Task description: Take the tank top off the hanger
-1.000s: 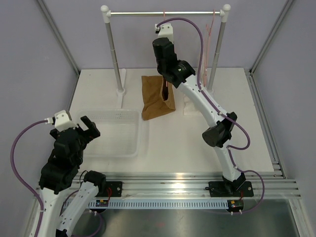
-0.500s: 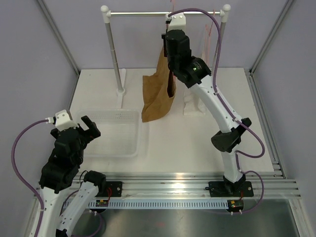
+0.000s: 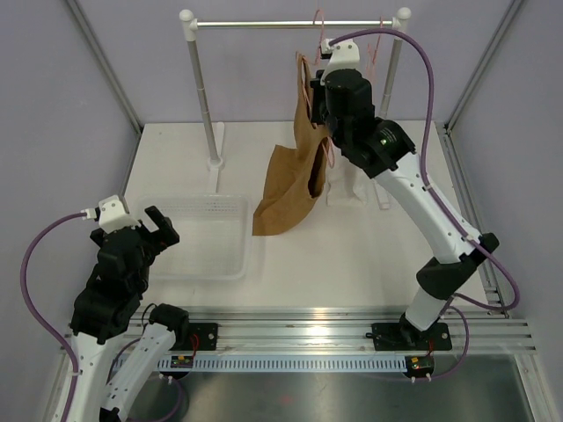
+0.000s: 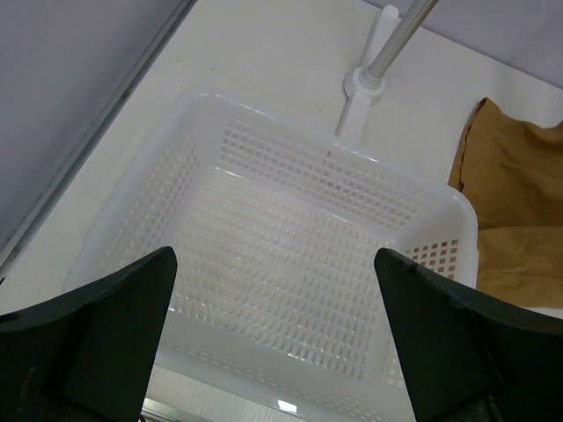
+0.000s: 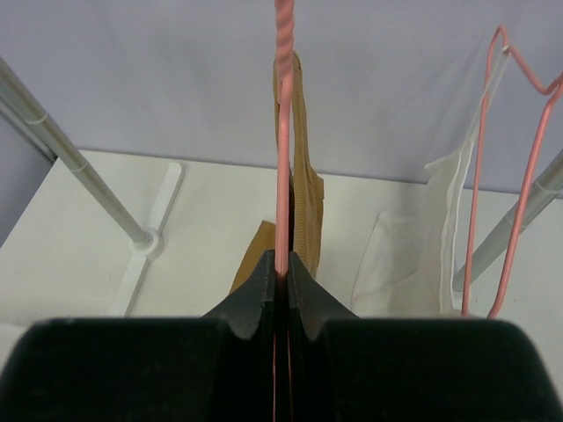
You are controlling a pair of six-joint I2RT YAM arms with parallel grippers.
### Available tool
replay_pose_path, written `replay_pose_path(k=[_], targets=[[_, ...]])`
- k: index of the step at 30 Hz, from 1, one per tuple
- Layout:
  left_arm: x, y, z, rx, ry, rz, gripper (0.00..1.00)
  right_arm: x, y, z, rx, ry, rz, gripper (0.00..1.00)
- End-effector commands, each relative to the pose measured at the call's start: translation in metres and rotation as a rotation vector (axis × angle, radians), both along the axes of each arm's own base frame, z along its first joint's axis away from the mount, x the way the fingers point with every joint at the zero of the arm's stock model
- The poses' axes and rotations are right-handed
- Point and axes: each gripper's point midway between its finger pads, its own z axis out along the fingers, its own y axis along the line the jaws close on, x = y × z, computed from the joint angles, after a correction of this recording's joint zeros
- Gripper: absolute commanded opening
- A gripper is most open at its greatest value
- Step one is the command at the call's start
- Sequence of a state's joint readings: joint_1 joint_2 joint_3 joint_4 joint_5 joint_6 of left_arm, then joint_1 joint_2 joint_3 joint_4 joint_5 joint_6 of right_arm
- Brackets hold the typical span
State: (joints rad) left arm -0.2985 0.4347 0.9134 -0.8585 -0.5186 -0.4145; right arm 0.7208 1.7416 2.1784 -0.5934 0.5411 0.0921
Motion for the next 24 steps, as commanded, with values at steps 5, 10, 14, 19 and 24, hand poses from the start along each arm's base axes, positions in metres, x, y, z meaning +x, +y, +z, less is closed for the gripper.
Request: replay_pose_path(k=[5, 10, 14, 19, 24], targets=[[0.011, -0.012, 0.019, -0.027, -0.048, -0.055, 0.99, -0.064, -0.02, 0.027, 0.143, -0.053, 0.143, 0.0], [0.02, -0.044, 0.049, -0.137, -0.12, -0.191, 0.99, -0.101, -0.034, 0.026, 0.198, -0.054, 0.222, 0.0], [0.033, -0.094, 0.071, -0.241, -0.124, -0.415, 0.99, -0.142, -0.041, 0.011, 0.204, -0.008, 0.34, 0.0], [0.044, -0.148, 0.1, -0.324, -0.154, -0.612, 0.99, -0.189, -0.04, -0.029, 0.212, 0.095, 0.498, 0.0], [0.042, -0.194, 0.129, -0.306, -0.22, -0.731, 0.99, -0.238, -0.051, -0.032, 0.303, 0.073, 0.623, 0.0]])
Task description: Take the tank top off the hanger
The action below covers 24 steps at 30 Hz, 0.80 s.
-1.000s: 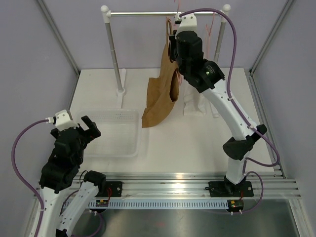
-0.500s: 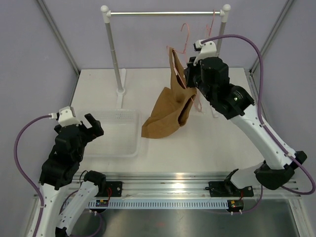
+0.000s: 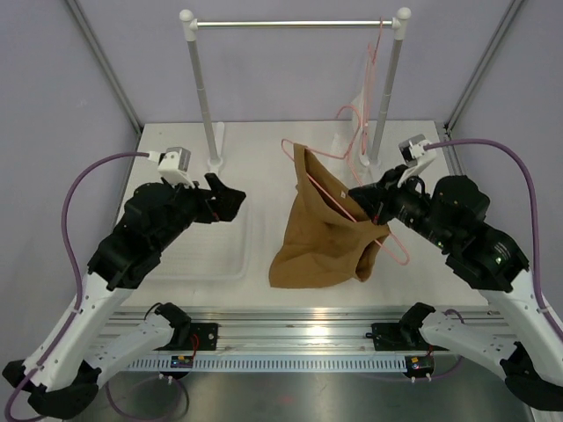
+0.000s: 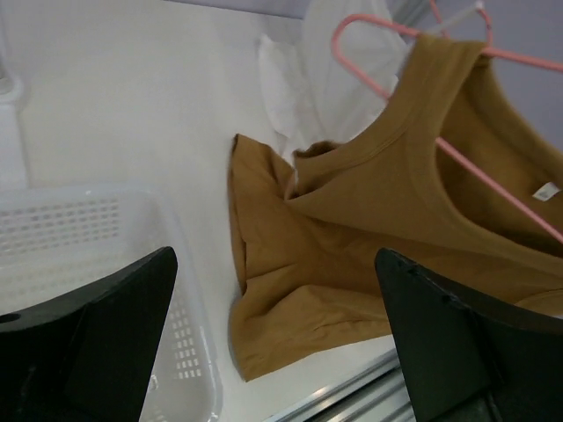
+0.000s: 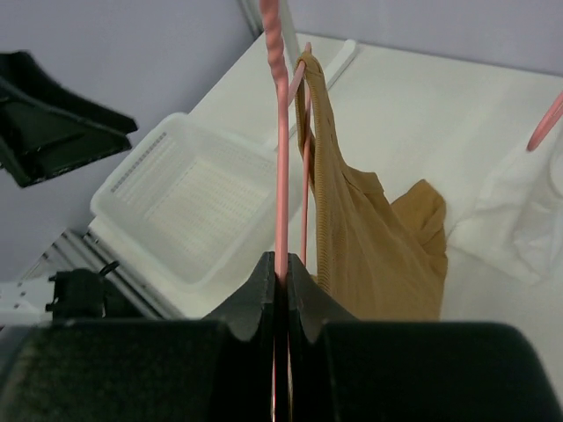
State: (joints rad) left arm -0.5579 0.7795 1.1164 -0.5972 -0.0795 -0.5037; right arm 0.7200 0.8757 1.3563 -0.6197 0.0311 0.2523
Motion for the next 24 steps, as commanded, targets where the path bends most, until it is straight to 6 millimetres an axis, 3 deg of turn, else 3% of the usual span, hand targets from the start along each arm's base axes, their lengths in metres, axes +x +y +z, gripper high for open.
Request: replay_pose_path(k=[1, 4, 7, 8, 14, 17, 18, 20, 21, 24], targets=[[0.001, -0.04, 0.054, -0.065, -0.153, -0.076, 0.99, -0.033, 0.011, 0.007, 0.1, -0.01, 0.153, 0.0], [0.0, -0.071, 0.056, -0.031, -0.174, -0.117, 0.99, -0.051, 0.003, 0.007, 0.143, -0.015, 0.179, 0.0], [-0.005, -0.099, 0.059, -0.016, -0.2, -0.175, 0.99, -0.058, 0.0, 0.002, 0.152, 0.007, 0.183, 0.0], [0.0, -0.11, 0.048, 0.019, -0.183, -0.176, 0.99, -0.062, -0.002, 0.003, 0.159, 0.008, 0.192, 0.0], [0.012, -0.137, 0.042, 0.059, -0.183, -0.193, 0.84, -0.071, 0.001, -0.003, 0.163, 0.048, 0.229, 0.0], [0.015, -0.144, 0.041, 0.061, -0.189, -0.203, 0.73, -0.071, 0.001, -0.006, 0.159, 0.053, 0.229, 0.0], [0.016, -0.145, 0.041, 0.058, -0.193, -0.203, 0.62, -0.07, 0.001, -0.009, 0.154, 0.058, 0.226, 0.0], [0.019, -0.143, 0.042, 0.062, -0.198, -0.183, 0.51, -0.068, 0.001, -0.011, 0.15, 0.06, 0.219, 0.0], [0.021, -0.141, 0.041, 0.069, -0.2, -0.168, 0.39, -0.067, 0.002, -0.014, 0.147, 0.063, 0.219, 0.0], [0.024, -0.137, 0.04, 0.087, -0.201, -0.141, 0.19, -0.068, 0.003, -0.018, 0.138, 0.063, 0.23, 0.0]])
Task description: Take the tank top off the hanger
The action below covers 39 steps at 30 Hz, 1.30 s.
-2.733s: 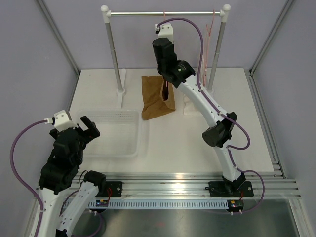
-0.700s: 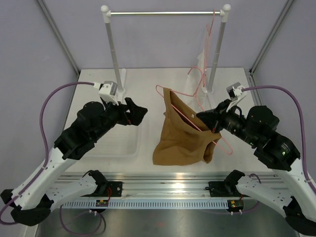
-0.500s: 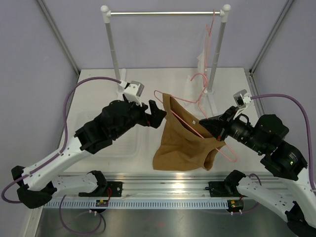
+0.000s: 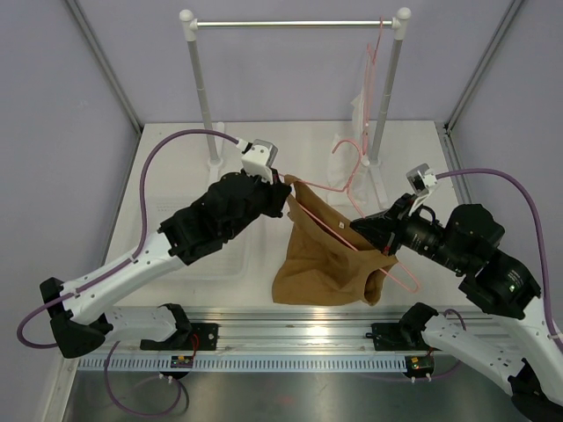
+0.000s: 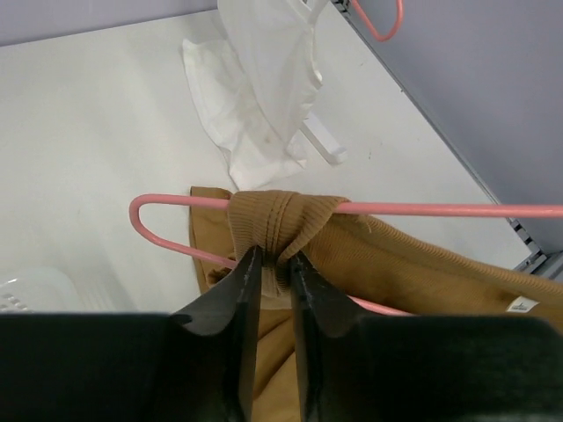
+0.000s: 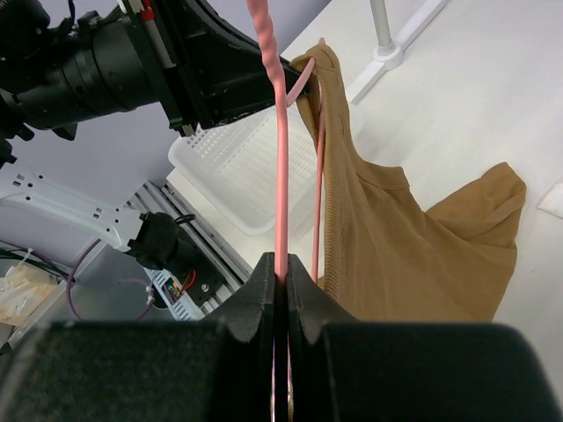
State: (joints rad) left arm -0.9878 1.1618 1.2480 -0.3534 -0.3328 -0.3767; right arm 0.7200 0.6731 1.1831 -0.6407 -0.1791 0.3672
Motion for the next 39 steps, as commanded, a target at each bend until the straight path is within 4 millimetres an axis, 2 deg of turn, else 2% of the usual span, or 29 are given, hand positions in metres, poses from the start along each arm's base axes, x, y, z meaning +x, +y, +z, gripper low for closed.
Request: replay_pose_path(k=[1, 3, 6, 9, 12, 15, 17, 20, 23, 24, 25, 26, 27, 28, 29, 30, 31, 32, 33, 34, 36, 37, 38, 39], targets=[[0.013, 0.011, 0.042, -0.077, -0.093, 0.093, 0.05, -0.004, 0.004, 0.009, 0.031, -0.031, 0.032, 0.0], [0.014, 0.022, 0.042, -0.074, -0.094, 0.139, 0.0, 0.0, -0.001, 0.0, 0.002, -0.025, -0.003, 0.0], [0.017, 0.035, 0.036, -0.051, -0.089, 0.2, 0.0, 0.001, -0.004, -0.012, -0.03, -0.01, -0.016, 0.0], [0.029, 0.072, 0.023, 0.011, -0.071, 0.386, 0.0, -0.008, -0.008, -0.018, -0.035, -0.015, 0.008, 0.0], [0.037, 0.101, 0.004, 0.028, -0.023, 0.487, 0.0, -0.024, -0.014, -0.017, -0.017, -0.05, 0.052, 0.0], [0.042, 0.118, -0.003, -0.008, 0.012, 0.5, 0.0, -0.037, -0.014, -0.017, -0.001, -0.078, 0.104, 0.0], [0.042, 0.12, -0.007, -0.02, 0.016, 0.489, 0.0, -0.042, -0.019, -0.013, 0.015, -0.113, 0.103, 0.0], [0.038, 0.11, -0.01, -0.037, 0.031, 0.433, 0.0, -0.042, -0.024, -0.006, 0.038, -0.17, 0.084, 0.0], [0.029, 0.09, -0.016, -0.085, 0.061, 0.325, 0.0, -0.039, -0.028, 0.001, 0.074, -0.234, 0.053, 0.0], [0.02, 0.074, -0.017, -0.122, 0.086, 0.235, 0.0, -0.036, -0.028, -0.003, 0.078, -0.243, 0.045, 0.0], [0.012, 0.066, -0.013, -0.154, 0.083, 0.183, 0.0, -0.032, -0.028, -0.002, 0.094, -0.26, 0.026, 0.0], [0.002, 0.049, -0.012, -0.185, 0.075, 0.107, 0.0, -0.028, -0.027, 0.014, 0.155, -0.311, 0.007, 0.0], [-0.009, 0.037, -0.012, -0.194, 0.076, 0.039, 0.0, -0.02, -0.022, 0.006, 0.171, -0.311, -0.006, 0.0], [-0.017, 0.03, -0.01, -0.204, 0.073, 0.0, 0.0, -0.016, -0.022, 0.029, 0.257, -0.384, -0.029, 0.0], [-0.029, 0.017, -0.008, -0.215, 0.068, -0.063, 0.0, -0.013, -0.019, 0.035, 0.304, -0.399, -0.031, 0.0], [-0.04, 0.008, -0.014, -0.208, 0.078, -0.129, 0.0, -0.003, -0.011, 0.029, 0.322, -0.399, -0.036, 0.0], [-0.046, 0.003, -0.017, -0.204, 0.082, -0.163, 0.0, -0.006, -0.013, 0.055, 0.416, -0.483, -0.035, 0.0], [-0.056, -0.004, -0.016, -0.207, 0.077, -0.21, 0.0, -0.004, -0.01, 0.061, 0.45, -0.5, -0.031, 0.0], [-0.065, -0.008, -0.029, -0.191, 0.099, -0.258, 0.0, 0.005, -0.002, 0.059, 0.456, -0.497, -0.031, 0.0], [-0.071, -0.012, -0.033, -0.188, 0.106, -0.29, 0.0, 0.005, -0.005, 0.075, 0.509, -0.547, -0.04, 0.0], [-0.085, -0.016, -0.04, -0.184, 0.111, -0.365, 0.0, 0.017, 0.002, 0.082, 0.516, -0.558, -0.056, 0.0], [-0.087, -0.015, -0.054, -0.162, 0.129, -0.364, 0.0, 0.021, 0.002, 0.089, 0.527, -0.568, -0.076, 0.0], [-0.089, -0.011, -0.066, -0.135, 0.151, -0.352, 0.0, 0.024, -0.002, 0.104, 0.526, -0.586, -0.102, 0.0], [-0.08, -0.004, -0.077, -0.106, 0.161, -0.283, 0.0, 0.036, 0.002, 0.104, 0.491, -0.548, -0.133, 0.0]])
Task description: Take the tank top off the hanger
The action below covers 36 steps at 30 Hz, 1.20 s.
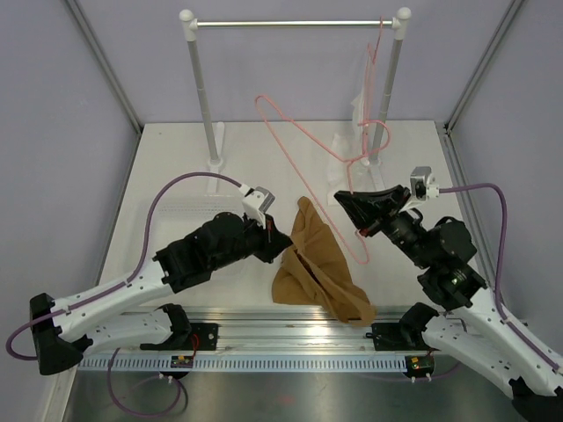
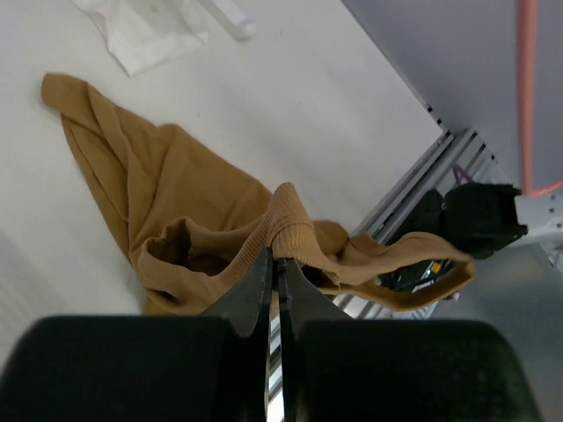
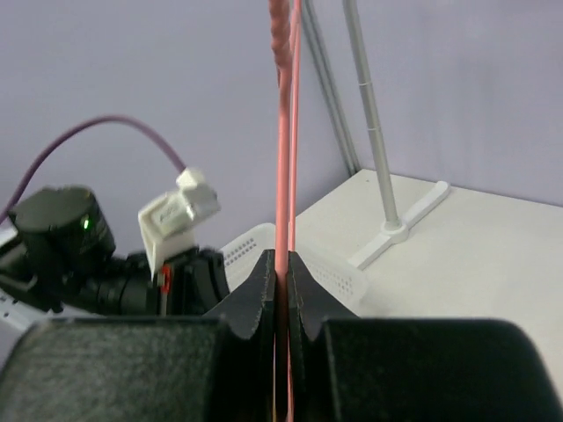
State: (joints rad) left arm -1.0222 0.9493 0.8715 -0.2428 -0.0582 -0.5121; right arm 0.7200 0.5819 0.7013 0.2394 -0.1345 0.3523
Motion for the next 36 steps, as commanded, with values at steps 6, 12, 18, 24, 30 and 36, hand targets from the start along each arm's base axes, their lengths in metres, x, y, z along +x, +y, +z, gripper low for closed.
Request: replay_pose_path(k=[6, 12, 18, 24, 30, 36], targets=[[0.006, 0.032, -0.045, 0.138, 0.046, 0.135, 0.22, 0.054, -0.029, 0.045, -0.126, 0.197, -0.325, 0.0], [0.006, 0.039, -0.011, 0.117, 0.008, 0.144, 0.66, 0.098, -0.047, 0.02, -0.313, 0.356, -0.574, 0.0], [0.001, 0.056, 0.034, 0.079, -0.036, 0.162, 0.99, 0.142, -0.042, 0.038, -0.428, 0.347, -0.722, 0.0], [0.001, 0.104, 0.04, 0.208, -0.069, 0.27, 0.99, 0.2, -0.03, 0.056, -0.448, 0.348, -0.724, 0.0], [0.006, 0.149, 0.026, 0.342, -0.131, 0.381, 0.99, 0.254, -0.02, 0.054, -0.484, 0.373, -0.679, 0.0], [0.01, 0.157, 0.012, 0.378, -0.134, 0.422, 0.99, 0.302, -0.011, 0.044, -0.531, 0.361, -0.71, 0.0]])
